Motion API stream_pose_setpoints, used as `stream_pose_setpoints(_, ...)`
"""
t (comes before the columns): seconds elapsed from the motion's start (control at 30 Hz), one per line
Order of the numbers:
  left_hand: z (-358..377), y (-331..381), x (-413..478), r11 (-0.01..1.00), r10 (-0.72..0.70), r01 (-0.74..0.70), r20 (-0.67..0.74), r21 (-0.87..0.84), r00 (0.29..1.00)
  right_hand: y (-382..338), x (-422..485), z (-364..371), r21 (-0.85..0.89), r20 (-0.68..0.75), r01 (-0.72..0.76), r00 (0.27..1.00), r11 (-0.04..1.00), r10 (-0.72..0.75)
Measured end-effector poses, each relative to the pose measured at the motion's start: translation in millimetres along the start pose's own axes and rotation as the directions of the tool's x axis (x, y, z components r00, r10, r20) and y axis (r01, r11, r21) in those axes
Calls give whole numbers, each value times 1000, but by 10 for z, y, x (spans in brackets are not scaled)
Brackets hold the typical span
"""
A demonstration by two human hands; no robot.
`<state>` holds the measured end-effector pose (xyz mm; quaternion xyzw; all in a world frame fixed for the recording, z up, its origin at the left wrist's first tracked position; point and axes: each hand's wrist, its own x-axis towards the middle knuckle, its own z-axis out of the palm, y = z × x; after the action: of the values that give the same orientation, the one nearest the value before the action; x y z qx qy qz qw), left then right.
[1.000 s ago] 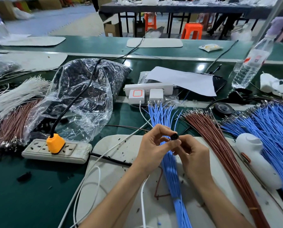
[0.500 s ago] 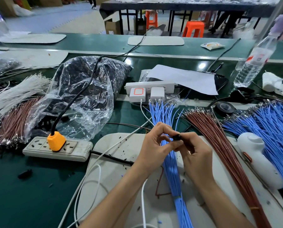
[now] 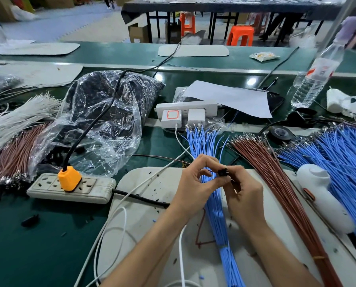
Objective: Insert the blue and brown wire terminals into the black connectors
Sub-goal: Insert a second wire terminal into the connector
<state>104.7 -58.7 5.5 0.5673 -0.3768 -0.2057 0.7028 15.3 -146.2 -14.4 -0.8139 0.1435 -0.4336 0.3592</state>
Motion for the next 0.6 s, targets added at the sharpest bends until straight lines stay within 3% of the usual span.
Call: stream_pose_setpoints(0.6,23,33,-39,995,95,-95,-2,14,996,15,-20,36,98,36,-149,989,984,146)
